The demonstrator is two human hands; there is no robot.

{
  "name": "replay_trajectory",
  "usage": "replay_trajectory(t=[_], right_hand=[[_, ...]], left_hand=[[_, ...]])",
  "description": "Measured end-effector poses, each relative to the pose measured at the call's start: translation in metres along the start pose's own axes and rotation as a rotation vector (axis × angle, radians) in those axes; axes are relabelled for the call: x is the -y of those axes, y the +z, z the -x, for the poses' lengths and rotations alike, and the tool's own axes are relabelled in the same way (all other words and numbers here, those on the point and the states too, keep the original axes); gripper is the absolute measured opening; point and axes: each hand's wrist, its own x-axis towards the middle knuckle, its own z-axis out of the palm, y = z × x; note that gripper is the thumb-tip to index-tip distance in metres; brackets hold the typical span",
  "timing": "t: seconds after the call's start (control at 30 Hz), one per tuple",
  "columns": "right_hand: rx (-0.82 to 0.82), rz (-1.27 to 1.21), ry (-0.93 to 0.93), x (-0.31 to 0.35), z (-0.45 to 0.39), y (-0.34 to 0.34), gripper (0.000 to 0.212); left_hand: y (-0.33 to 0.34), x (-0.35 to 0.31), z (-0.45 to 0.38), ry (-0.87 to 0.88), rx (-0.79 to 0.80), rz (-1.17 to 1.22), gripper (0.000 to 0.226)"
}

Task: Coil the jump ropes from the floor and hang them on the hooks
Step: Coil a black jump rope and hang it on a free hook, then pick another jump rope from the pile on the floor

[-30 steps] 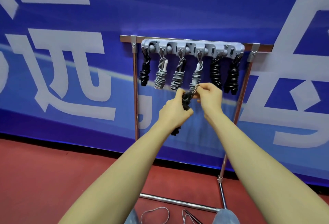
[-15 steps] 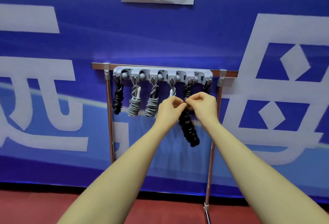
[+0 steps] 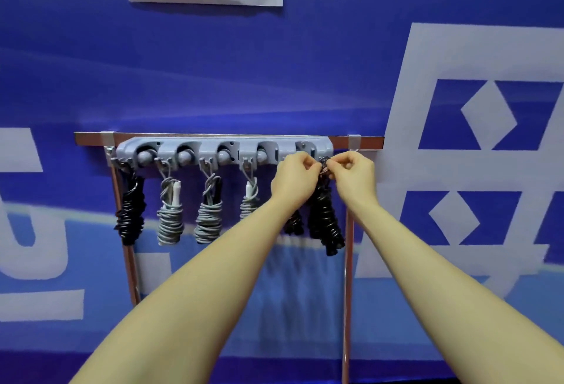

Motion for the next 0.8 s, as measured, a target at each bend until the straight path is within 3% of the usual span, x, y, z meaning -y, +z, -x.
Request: replay_trajectory(t=[0.17, 0.43, 0.57, 0.8], right_hand=[[-0.099, 0.03, 0.013, -0.017, -0.024, 0.008, 0.024], [-0.058, 0.092, -0.007, -0.033, -0.015, 0.014, 0.017], [-0.054, 0.119, 0.009, -0.028, -0.003, 0.013, 0.01], [-0.093, 0.126, 0.043, -0.023, 0.051, 0.018, 0.017]], left_hand=[[0.022, -0.006, -0.023, -0.029, -0.055, -0.093, 0.016], [0.03, 0.015, -0.009, 0.018, -0.108, -0.068, 0.018], [0.023, 0.019, 0.003, 0.047, -0.108, -0.04, 0.023], [-0.006, 0.033, 0.05, 0.044, -0.037, -0.082, 0.027]])
